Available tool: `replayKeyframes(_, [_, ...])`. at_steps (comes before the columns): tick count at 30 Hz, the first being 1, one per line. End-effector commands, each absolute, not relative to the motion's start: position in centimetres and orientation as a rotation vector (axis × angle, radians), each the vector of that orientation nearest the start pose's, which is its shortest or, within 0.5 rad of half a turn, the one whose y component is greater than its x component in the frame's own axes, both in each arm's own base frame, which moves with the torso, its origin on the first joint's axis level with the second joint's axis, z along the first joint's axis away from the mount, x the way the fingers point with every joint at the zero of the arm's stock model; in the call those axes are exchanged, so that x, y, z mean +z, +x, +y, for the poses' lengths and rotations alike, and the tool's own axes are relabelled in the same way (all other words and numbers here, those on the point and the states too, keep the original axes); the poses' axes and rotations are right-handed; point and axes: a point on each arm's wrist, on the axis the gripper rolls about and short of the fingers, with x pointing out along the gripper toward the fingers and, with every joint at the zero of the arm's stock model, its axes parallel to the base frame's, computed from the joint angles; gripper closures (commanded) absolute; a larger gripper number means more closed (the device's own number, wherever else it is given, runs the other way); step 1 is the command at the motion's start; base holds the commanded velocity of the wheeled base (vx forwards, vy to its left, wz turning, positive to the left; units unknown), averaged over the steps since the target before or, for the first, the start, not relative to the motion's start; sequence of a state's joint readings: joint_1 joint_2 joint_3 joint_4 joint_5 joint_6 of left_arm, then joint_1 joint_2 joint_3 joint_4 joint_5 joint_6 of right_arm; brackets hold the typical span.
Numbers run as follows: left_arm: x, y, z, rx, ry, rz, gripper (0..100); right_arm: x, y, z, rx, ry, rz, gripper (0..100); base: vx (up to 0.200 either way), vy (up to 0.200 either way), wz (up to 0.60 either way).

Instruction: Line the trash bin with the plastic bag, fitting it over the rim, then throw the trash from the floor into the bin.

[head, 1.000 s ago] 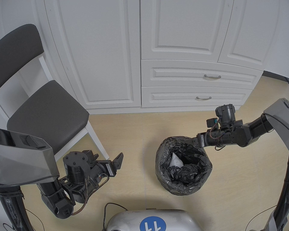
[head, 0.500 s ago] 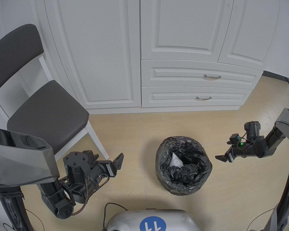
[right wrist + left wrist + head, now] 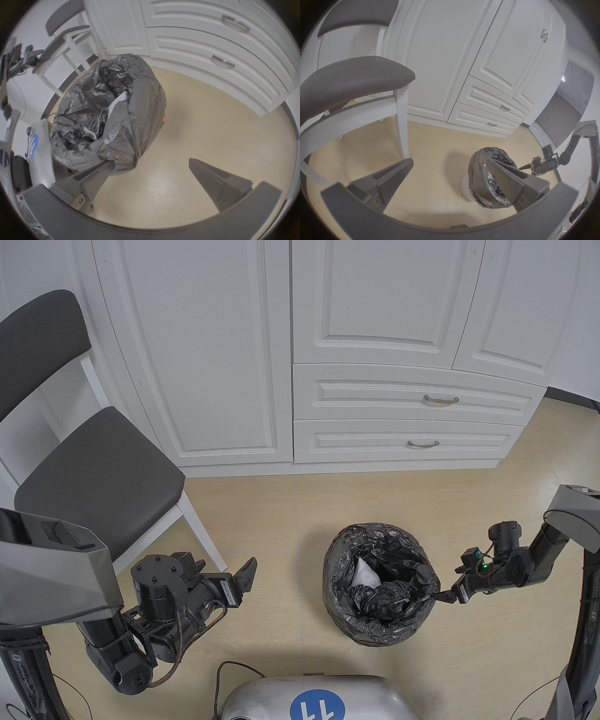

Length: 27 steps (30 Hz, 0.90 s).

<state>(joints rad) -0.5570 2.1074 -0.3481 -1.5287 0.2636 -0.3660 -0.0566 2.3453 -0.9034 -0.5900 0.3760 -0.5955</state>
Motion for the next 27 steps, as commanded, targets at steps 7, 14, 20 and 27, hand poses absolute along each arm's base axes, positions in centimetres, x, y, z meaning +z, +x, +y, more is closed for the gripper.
replayKeyframes(7, [4.8, 25.3, -15.0, -0.249, -0.270, 0.263, 0, -6.2, 41.5, -0.4, 0.331, -0.260, 0.773, 0, 0.000, 0.000, 0.00])
replayKeyframes(14, [5.0, 25.2, -15.0, -0.249, -0.271, 0.261, 0, -6.1, 41.8, -0.1, 0.314, -0.210, 0.772, 0, 0.000, 0.000, 0.00])
replayKeyframes(20, [5.2, 25.1, -15.0, -0.250, -0.273, 0.255, 0, -1.3, 40.4, -0.8, 0.315, -0.190, 0.700, 0, 0.000, 0.000, 0.00])
replayKeyframes(27, [5.4, 23.7, -15.7, -0.293, -0.262, 0.269, 0, 5.5, 34.8, -0.7, 0.342, -0.117, 0.626, 0, 0.000, 0.000, 0.00])
